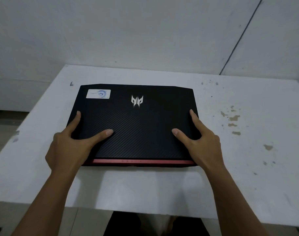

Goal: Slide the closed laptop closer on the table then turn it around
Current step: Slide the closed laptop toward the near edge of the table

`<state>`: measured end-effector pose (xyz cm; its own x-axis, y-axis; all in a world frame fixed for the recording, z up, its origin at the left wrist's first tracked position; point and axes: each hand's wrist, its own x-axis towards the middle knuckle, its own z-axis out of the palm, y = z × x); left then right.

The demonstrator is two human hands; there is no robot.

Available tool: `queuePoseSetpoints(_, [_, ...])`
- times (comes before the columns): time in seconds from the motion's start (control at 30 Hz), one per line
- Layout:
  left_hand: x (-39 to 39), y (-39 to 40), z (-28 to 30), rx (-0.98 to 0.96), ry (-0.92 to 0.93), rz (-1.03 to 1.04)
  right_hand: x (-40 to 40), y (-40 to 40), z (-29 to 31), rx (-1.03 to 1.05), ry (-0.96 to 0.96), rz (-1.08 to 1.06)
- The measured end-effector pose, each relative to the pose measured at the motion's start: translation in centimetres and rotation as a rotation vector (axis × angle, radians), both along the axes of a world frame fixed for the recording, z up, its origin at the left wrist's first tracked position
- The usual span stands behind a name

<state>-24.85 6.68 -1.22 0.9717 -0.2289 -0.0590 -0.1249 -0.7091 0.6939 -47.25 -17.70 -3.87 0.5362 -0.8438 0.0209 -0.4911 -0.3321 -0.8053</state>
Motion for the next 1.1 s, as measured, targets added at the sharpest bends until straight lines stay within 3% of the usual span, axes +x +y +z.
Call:
queuePoseSetpoints(0.5, [-6.2,3.1,-5.1,-0.163,-0.112,-0.058,-6.8,2.6,-4.3,-0.146,-0.123,-0.026])
queuePoseSetpoints(1.1, [-10.8,3.8,-5.0,-0.07,-0.043,-0.227,-13.6,3.9,-5.0,-0.133,-0.051,-0.07])
